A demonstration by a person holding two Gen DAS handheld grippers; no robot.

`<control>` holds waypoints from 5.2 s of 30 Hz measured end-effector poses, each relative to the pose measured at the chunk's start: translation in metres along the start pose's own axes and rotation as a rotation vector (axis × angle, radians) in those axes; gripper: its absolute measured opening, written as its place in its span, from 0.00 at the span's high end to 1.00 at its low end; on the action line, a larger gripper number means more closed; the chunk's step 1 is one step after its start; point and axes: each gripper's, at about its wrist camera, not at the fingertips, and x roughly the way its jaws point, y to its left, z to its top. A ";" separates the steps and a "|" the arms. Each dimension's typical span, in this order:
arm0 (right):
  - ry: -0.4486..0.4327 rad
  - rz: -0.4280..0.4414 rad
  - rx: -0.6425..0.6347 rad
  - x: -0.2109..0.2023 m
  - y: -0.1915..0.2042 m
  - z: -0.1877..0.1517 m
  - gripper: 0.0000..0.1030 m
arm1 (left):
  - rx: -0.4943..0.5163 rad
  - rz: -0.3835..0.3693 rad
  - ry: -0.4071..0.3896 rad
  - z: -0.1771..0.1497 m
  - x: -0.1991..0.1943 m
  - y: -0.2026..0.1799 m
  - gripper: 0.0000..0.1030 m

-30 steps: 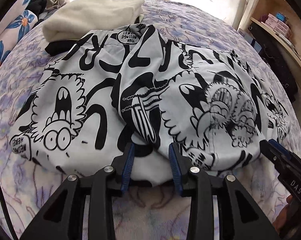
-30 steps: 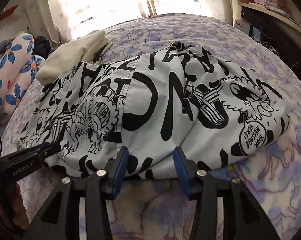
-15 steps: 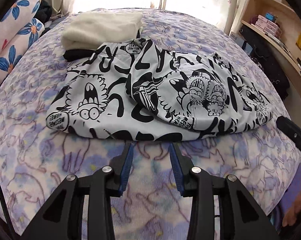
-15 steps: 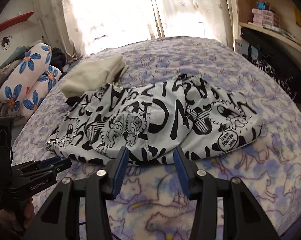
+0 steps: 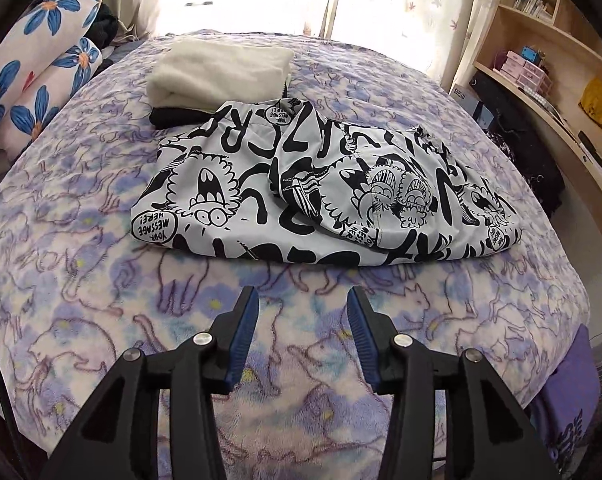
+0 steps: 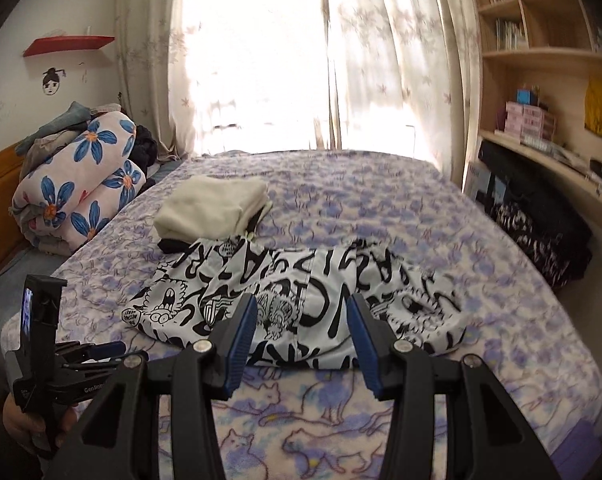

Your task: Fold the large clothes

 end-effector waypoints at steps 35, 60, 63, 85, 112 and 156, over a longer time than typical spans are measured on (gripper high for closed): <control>0.183 0.043 0.175 0.186 -0.002 -0.037 0.48 | -0.475 -0.187 0.015 0.028 0.165 0.098 0.41; 0.327 0.035 -0.029 0.341 0.036 -0.066 0.89 | -0.305 -0.039 -0.294 0.067 0.135 0.073 0.89; 0.339 0.038 -0.029 0.340 0.035 -0.066 0.89 | -0.262 -0.018 -0.325 0.067 0.125 0.064 0.89; 0.386 0.237 0.248 0.280 0.004 -0.097 0.89 | 0.033 0.095 -0.342 0.124 0.091 -0.054 0.89; 0.292 -0.090 0.585 0.114 -0.222 -0.132 0.75 | 0.763 -0.043 -0.120 0.027 0.176 -0.313 0.42; 0.388 0.120 0.435 0.231 -0.267 -0.054 0.71 | 0.151 -0.178 0.057 0.102 0.198 -0.164 0.18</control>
